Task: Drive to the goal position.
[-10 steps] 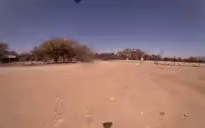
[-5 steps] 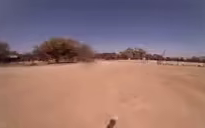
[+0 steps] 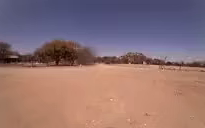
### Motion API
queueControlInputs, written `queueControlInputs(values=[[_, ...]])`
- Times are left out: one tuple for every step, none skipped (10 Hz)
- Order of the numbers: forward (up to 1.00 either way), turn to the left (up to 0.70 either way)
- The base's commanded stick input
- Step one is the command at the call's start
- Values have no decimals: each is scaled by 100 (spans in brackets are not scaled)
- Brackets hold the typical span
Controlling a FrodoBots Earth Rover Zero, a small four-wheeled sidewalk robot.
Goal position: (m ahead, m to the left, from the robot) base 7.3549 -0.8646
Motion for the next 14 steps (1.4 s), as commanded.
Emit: queueControlInputs(values=[[100,0],[100,0],[100,0],[100,0],[100,0],[100,0],[100,0],[100,0],[100,0],[100,0],[100,0],[100,0],[100,0],[100,0]])
